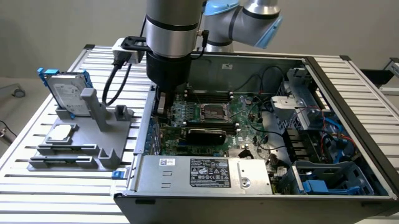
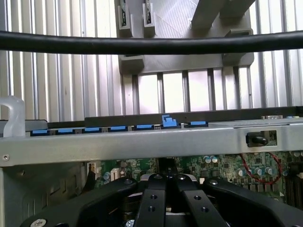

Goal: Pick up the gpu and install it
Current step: 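Press down on the gpu until it lock into place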

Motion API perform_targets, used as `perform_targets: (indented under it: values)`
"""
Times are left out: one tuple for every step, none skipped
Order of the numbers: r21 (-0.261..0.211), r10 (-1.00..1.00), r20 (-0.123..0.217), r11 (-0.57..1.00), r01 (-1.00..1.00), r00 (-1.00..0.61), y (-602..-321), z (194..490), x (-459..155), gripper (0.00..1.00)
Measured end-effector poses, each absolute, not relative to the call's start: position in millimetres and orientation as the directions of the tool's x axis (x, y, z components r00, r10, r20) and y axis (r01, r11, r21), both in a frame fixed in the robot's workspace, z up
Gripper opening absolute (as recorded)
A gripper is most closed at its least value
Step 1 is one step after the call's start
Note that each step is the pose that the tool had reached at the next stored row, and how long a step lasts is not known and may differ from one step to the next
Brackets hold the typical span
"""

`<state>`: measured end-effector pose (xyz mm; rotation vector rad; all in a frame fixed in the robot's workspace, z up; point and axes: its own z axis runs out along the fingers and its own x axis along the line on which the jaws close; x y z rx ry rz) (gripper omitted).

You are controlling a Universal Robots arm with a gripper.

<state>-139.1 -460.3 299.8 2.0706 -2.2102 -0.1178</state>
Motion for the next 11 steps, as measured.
perform_targets:
  values:
    - [0.132, -0.997, 0.028, 0.068, -0.989, -0.065, -460.2, 299.8, -139.1, 0.11]
    - [0.133, -0.997, 0.028, 0.070, -0.989, -0.067, -460.0, 299.8, -139.1, 0.11]
    - [0.133, -0.997, 0.028, 0.072, -0.988, -0.069, -459.9, 299.8, -139.1, 0.11]
    - [0.133, -0.997, 0.028, 0.075, -0.988, -0.072, -459.7, 299.8, -139.1, 0.11]
    - [0.134, -0.997, 0.028, 0.077, -0.988, -0.074, -459.6, 299.8, -139.1, 0.11]
    - [0.134, -0.997, 0.028, 0.080, -0.988, -0.077, -459.5, 299.8, -139.2, 0.11]
    - [0.134, -0.996, 0.028, 0.083, -0.987, -0.080, -459.4, 299.8, -139.2, 0.11]
    - [0.135, -0.996, 0.028, 0.086, -0.987, -0.083, -459.4, 299.8, -139.3, 0.11]
    - [0.135, -0.996, 0.028, 0.088, -0.987, -0.085, -459.3, 299.8, -139.3, 0.11]
    - [0.136, -0.996, 0.028, 0.091, -0.987, -0.088, -459.3, 299.8, -139.3, 0.11]
    - [0.136, -0.995, 0.028, 0.094, -0.986, -0.091, -459.2, 299.8, -139.4, 0.11]
